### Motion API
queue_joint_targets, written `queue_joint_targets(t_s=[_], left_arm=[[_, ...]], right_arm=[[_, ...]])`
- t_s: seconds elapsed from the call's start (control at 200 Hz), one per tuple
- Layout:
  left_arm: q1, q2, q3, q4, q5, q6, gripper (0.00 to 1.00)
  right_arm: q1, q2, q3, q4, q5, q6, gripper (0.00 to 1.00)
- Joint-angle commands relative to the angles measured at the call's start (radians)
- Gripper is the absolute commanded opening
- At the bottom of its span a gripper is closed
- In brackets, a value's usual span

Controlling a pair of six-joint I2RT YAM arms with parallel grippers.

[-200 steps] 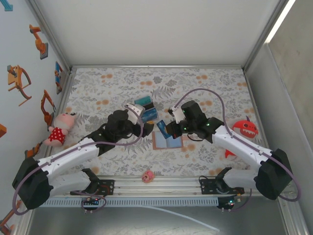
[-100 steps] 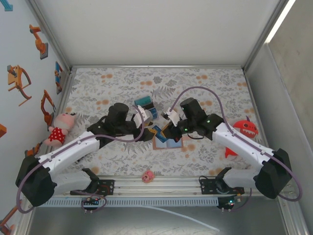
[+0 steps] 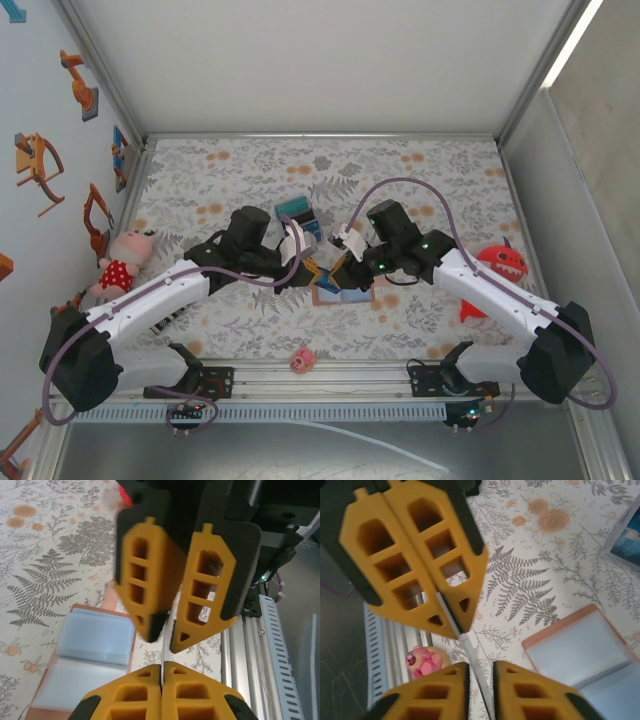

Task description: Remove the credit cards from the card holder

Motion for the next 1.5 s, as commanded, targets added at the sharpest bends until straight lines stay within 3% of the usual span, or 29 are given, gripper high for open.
queue_joint_targets(t_s=[0.0,0.135,0.426,0.616,0.881,1.257,1.497], left_arm=[[0.006,-0.045,-0.024,0.046,0.012,0.002,0.0],[0.023,-0.132,-0.101,0.167,-0.077,-0.085,0.0],[0.027,-0.312,-0.248,0.441,-0.209,-0.327,0.0],[0.026,-0.343,-0.291,0.566,-0.212,-0.493,0.0],[0.025,-0.324,-0.324,0.712,-0.17,-0.646,0.0],[0.027,-0.333,-0.346,0.749,-0.133,-0.692,0.0],[0.026,-0.333,-0.348,0.742,-0.127,-0.7,0.0]], right_arm=[[-0.001,-0.016,0.013,0.037,0.046,0.045,0.31],[-0.012,-0.074,-0.056,0.128,0.093,0.116,0.41],[-0.022,-0.268,-0.273,0.456,0.203,0.337,0.46],[-0.021,-0.32,-0.413,0.774,0.103,0.495,0.46],[-0.022,-0.236,-0.397,0.931,-0.056,0.546,0.43],[-0.022,-0.233,-0.381,1.009,-0.09,0.547,0.32],[-0.025,-0.258,-0.378,0.978,-0.093,0.528,0.08]])
